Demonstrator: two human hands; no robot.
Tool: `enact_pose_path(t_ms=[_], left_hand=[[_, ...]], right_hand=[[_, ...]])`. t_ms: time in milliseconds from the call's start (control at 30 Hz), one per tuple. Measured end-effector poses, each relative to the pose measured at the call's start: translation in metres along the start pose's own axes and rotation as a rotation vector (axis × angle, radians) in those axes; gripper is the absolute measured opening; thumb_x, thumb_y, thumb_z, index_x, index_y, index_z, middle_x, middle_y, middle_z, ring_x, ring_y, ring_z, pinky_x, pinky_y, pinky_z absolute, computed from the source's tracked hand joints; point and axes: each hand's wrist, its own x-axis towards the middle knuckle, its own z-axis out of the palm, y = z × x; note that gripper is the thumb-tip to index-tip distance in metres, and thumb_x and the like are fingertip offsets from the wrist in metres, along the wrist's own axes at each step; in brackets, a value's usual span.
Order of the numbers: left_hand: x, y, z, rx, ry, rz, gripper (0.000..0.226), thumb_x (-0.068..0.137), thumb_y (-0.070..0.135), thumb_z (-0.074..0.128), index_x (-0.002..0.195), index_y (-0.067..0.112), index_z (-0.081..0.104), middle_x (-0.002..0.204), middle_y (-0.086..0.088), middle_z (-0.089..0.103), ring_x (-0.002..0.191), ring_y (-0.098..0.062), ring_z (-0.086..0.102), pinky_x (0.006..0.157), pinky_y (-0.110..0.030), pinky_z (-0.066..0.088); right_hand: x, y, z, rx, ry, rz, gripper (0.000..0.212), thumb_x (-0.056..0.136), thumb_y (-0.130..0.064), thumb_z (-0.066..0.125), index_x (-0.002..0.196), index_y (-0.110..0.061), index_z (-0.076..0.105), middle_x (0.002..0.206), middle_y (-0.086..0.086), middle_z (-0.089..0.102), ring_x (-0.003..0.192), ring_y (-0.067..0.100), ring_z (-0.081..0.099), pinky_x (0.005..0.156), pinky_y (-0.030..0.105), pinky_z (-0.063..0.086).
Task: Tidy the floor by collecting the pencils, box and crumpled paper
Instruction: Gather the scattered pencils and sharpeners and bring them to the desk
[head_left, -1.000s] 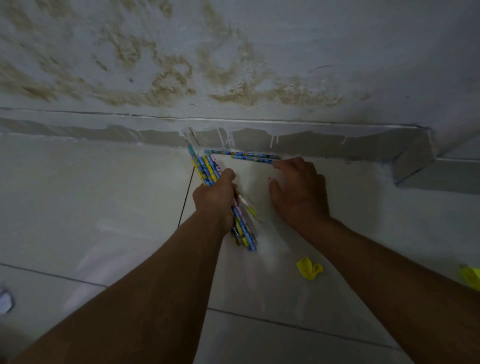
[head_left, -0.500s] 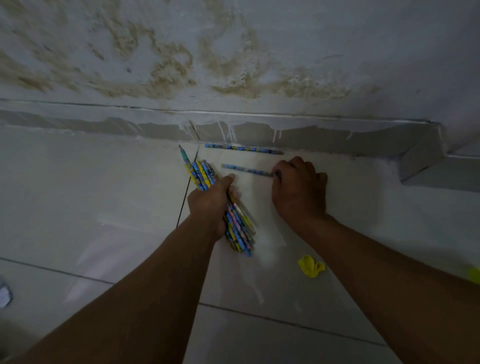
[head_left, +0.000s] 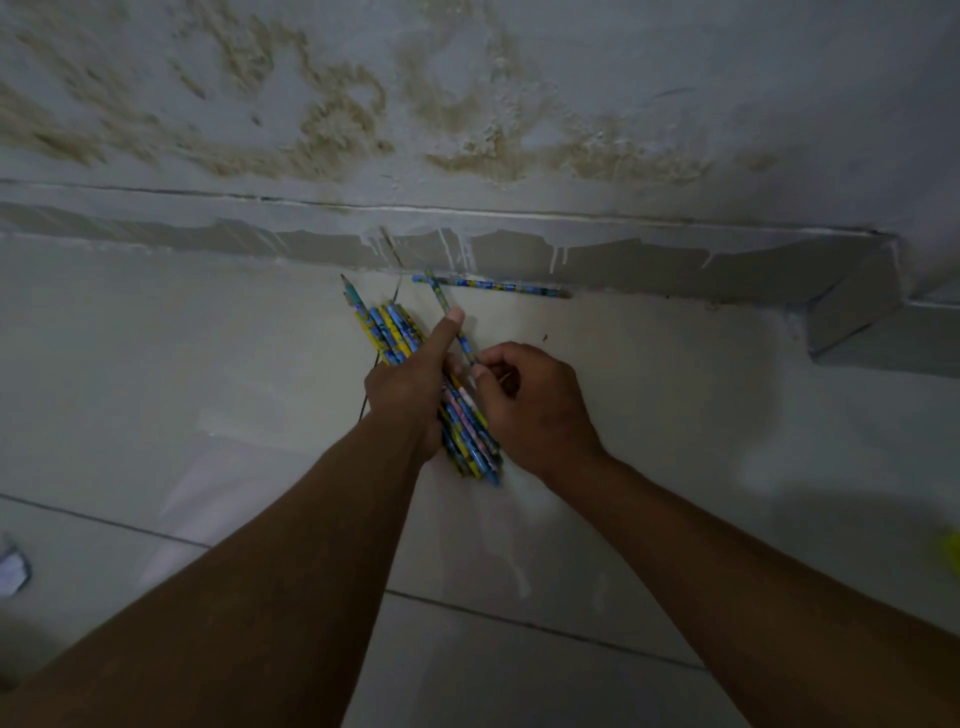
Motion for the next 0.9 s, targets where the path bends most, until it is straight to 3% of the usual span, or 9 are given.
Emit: enact_pose_path(t_ms=[200, 333, 500, 733, 900], left_hand=[[0.001, 0.003, 0.002, -0.044, 0.022, 0.007, 0.036, 0.068, 0.029, 0.091, 0.078, 0.009, 0.063, 0.078, -0.007, 0.068, 0.061, -0.019, 0.066, 0.044, -0.022, 0.052], [0.009, 0.000, 0.002, -0.044, 0.058, 0.017, 0.017, 0.078, 0.014, 0.080, 0.076, 0.004, 0.066, 0.070, -0.010, 0.066, 0.052, -0.019, 0.061, 0.053, -0.026, 0.054], [0.013, -0.002, -0.007, -0.045, 0.085, 0.090, 0.024, 0.086, 0.008, 0.068, 0.063, 0.008, 0.060, 0.048, -0.002, 0.061, 0.042, -0.012, 0.059, 0.049, -0.023, 0.052], [0.011, -0.004, -0.021, -0.006, 0.168, 0.122, 0.033, 0.076, 0.015, 0.085, 0.061, 0.008, 0.056, 0.036, 0.002, 0.050, 0.028, -0.006, 0.043, 0.033, -0.015, 0.037], [0.008, -0.003, -0.021, 0.003, 0.173, 0.139, 0.031, 0.074, 0.017, 0.087, 0.073, 0.007, 0.058, 0.051, -0.005, 0.049, 0.026, -0.005, 0.039, 0.032, -0.015, 0.035]], right_hand=[[-0.005, 0.001, -0.001, -0.029, -0.087, -0.016, 0.011, 0.084, -0.023, 0.064, 0.087, -0.018, 0.073, 0.076, -0.001, 0.066, 0.066, 0.014, 0.060, 0.068, 0.037, 0.054], [-0.001, 0.005, -0.006, -0.066, -0.051, -0.009, 0.014, 0.085, -0.027, 0.061, 0.084, -0.019, 0.072, 0.077, -0.002, 0.065, 0.071, 0.016, 0.062, 0.069, 0.036, 0.053], [0.027, 0.015, -0.010, -0.345, 0.041, -0.128, 0.022, 0.084, -0.025, 0.056, 0.099, -0.016, 0.070, 0.097, 0.005, 0.064, 0.094, 0.029, 0.062, 0.081, 0.043, 0.051], [0.049, 0.022, -0.008, -0.608, 0.042, -0.165, 0.047, 0.076, -0.025, 0.056, 0.122, -0.015, 0.063, 0.126, 0.006, 0.056, 0.116, 0.030, 0.051, 0.090, 0.041, 0.037], [0.051, 0.022, -0.007, -0.674, 0.001, -0.084, 0.054, 0.081, -0.031, 0.056, 0.133, -0.015, 0.053, 0.137, 0.005, 0.049, 0.127, 0.029, 0.044, 0.098, 0.041, 0.032]])
